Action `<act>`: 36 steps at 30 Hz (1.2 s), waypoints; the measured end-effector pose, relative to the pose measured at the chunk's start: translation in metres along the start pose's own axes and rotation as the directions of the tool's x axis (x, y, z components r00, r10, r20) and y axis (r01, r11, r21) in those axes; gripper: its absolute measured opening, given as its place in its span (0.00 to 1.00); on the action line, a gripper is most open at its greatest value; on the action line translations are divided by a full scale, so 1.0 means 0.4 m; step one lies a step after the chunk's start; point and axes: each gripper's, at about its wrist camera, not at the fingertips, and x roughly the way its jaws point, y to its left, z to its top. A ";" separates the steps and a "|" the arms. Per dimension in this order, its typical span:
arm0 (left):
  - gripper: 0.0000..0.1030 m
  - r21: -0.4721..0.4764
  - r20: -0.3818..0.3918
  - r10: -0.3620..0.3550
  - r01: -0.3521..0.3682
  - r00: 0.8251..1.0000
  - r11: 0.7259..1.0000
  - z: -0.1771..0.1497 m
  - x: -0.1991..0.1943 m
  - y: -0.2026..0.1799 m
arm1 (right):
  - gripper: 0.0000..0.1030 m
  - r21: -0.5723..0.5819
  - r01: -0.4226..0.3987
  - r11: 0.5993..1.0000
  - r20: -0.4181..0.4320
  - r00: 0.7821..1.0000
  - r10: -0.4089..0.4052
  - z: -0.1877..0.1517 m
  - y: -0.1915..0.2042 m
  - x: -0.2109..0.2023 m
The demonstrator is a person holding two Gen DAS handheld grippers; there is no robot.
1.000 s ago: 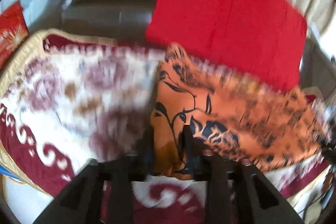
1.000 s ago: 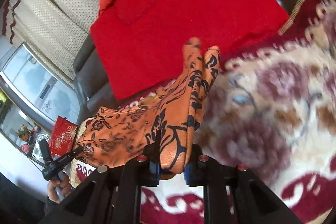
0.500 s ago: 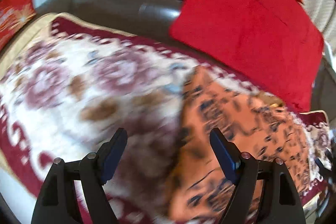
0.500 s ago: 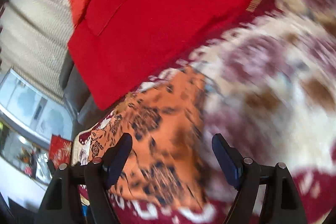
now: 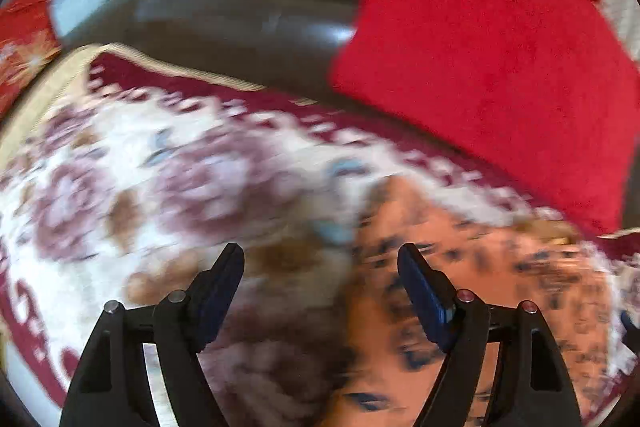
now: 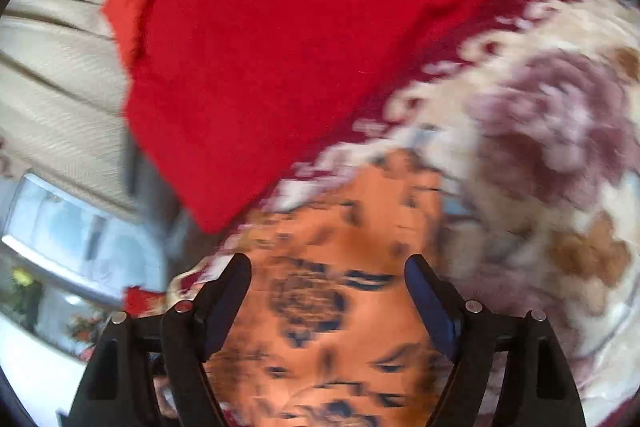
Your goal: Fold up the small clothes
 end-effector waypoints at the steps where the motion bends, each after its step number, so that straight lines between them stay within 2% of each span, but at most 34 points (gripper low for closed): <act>1: 0.77 0.026 -0.008 -0.039 0.040 0.999 0.999 0.003 0.011 -0.028 | 0.84 -0.013 -0.049 0.999 -0.027 0.998 0.049 0.011 0.021 0.030; 2: 0.77 0.054 -0.011 -0.054 0.054 0.998 0.997 0.002 0.023 -0.049 | 0.86 -0.039 -0.077 0.996 -0.059 0.995 0.075 0.018 0.038 0.058; 3: 0.78 0.103 -0.019 -0.052 0.054 0.998 0.993 -0.004 0.038 -0.079 | 0.86 -0.087 -0.044 0.995 -0.094 0.995 0.036 0.029 0.045 0.107; 4: 0.78 0.171 -0.054 -0.010 0.019 0.999 0.985 -0.018 0.075 -0.107 | 0.86 -0.115 0.042 0.992 -0.103 0.993 -0.054 0.038 0.022 0.152; 5: 0.78 0.197 -0.085 0.036 -0.019 0.996 0.980 -0.024 0.106 -0.114 | 0.85 -0.111 0.131 0.985 -0.097 0.985 -0.142 0.047 -0.011 0.169; 6: 0.79 0.213 -0.129 0.092 -0.063 0.987 0.975 -0.038 0.135 -0.113 | 0.72 -0.009 0.199 0.980 -0.055 0.978 -0.199 0.059 -0.084 0.166; 7: 0.80 0.180 -0.140 0.077 -0.051 0.987 0.982 -0.048 0.135 -0.096 | 0.65 0.114 0.148 0.983 0.006 0.989 -0.149 0.058 -0.128 0.135; 8: 0.79 0.132 -0.126 0.054 -0.038 0.991 0.991 -0.052 0.106 -0.075 | 0.64 0.177 0.120 0.977 0.064 0.989 -0.134 0.050 -0.136 0.098; 10: 0.80 0.068 -0.087 0.076 -0.071 0.993 0.995 -0.064 0.056 -0.049 | 0.85 0.053 0.217 0.975 0.144 0.964 -0.223 0.009 -0.057 0.031; 11: 0.80 0.067 -0.076 0.088 -0.083 0.993 0.994 -0.072 0.039 -0.047 | 0.94 0.008 0.230 0.973 0.147 0.962 -0.228 -0.020 -0.024 0.008; 14: 0.80 0.092 -0.052 0.079 -0.074 0.996 0.993 -0.111 -0.011 -0.062 | 0.94 -0.033 0.146 0.989 0.108 0.984 -0.142 -0.109 0.029 -0.036; 15: 0.80 0.100 -0.049 0.081 -0.076 0.996 0.992 -0.125 -0.036 -0.066 | 0.94 -0.039 0.094 0.995 0.091 0.992 -0.090 -0.166 0.051 -0.051; 17: 0.82 0.112 -0.047 0.065 -0.059 0.997 0.992 -0.150 -0.045 -0.070 | 0.94 -0.060 -0.010 0.998 0.039 0.999 0.012 -0.256 0.065 -0.045; 18: 0.85 0.115 -0.047 0.066 -0.060 0.997 0.992 -0.169 -0.049 -0.072 | 0.94 -0.074 -0.032 0.997 0.012 0.999 0.033 -0.293 0.054 -0.026; 19: 0.85 0.128 -0.069 0.106 -0.097 0.992 0.987 -0.187 -0.025 -0.068 | 0.94 -0.098 0.030 0.995 0.010 1.000 -0.029 -0.328 0.028 -0.014; 20: 0.85 0.143 -0.105 0.152 -0.137 0.983 0.980 -0.199 -0.002 -0.062 | 0.91 -0.072 0.122 0.990 0.012 0.993 -0.121 -0.349 -0.019 0.002; 21: 0.85 0.133 -0.122 0.159 -0.142 0.980 0.981 -0.207 -0.008 -0.052 | 0.78 -0.011 0.108 0.994 0.020 0.994 -0.107 -0.360 -0.053 -0.004; 22: 0.85 0.092 -0.112 0.145 -0.135 0.983 0.987 -0.212 -0.031 -0.040 | 0.76 0.038 0.086 0.996 0.066 0.994 -0.089 -0.370 -0.060 -0.033; 23: 0.85 0.070 -0.104 0.146 -0.139 0.984 0.988 -0.213 -0.055 -0.033 | 0.78 0.042 0.094 0.995 0.075 0.993 -0.097 -0.373 -0.047 -0.048; 24: 0.85 0.064 -0.084 0.149 -0.144 0.985 0.988 -0.215 -0.079 -0.032 | 0.86 0.006 0.122 0.993 0.085 0.989 -0.122 -0.377 -0.015 -0.065; 26: 0.85 0.102 -0.038 0.179 -0.174 0.983 0.979 -0.224 -0.119 -0.046 | 0.94 -0.082 0.134 0.988 0.112 0.986 -0.124 -0.391 0.042 -0.088; 27: 0.85 0.120 -0.029 0.189 -0.184 0.982 0.975 -0.230 -0.131 -0.054 | 0.94 -0.133 0.103 0.986 0.100 0.991 -0.090 -0.397 0.071 -0.088; 29: 0.85 0.139 -0.024 0.185 -0.180 0.982 0.974 -0.243 -0.141 -0.061 | 0.94 -0.160 0.087 0.983 0.082 0.994 -0.075 -0.399 0.079 -0.074; 30: 0.85 0.146 -0.025 0.183 -0.177 0.983 0.973 -0.246 -0.143 -0.064 | 0.94 -0.141 0.112 0.984 0.066 0.992 -0.104 -0.397 0.054 -0.057; 31: 0.85 0.151 -0.026 0.183 -0.177 0.983 0.973 -0.251 -0.147 -0.067 | 0.94 -0.091 0.170 0.981 0.046 0.985 -0.166 -0.388 0.009 -0.034; 32: 0.85 0.157 -0.027 0.183 -0.177 0.983 0.972 -0.256 -0.156 -0.071 | 0.91 -0.034 0.200 0.979 0.034 0.979 -0.199 -0.386 -0.022 -0.024; 33: 0.85 0.160 -0.024 0.183 -0.177 0.983 0.971 -0.260 -0.163 -0.071 | 0.91 0.026 0.149 0.988 0.077 0.986 -0.151 -0.391 -0.041 -0.045; 36: 0.85 0.169 0.012 0.192 -0.191 0.981 0.967 -0.276 -0.198 -0.069 | 0.93 -0.027 0.205 0.978 0.118 0.973 -0.200 -0.397 0.008 -0.082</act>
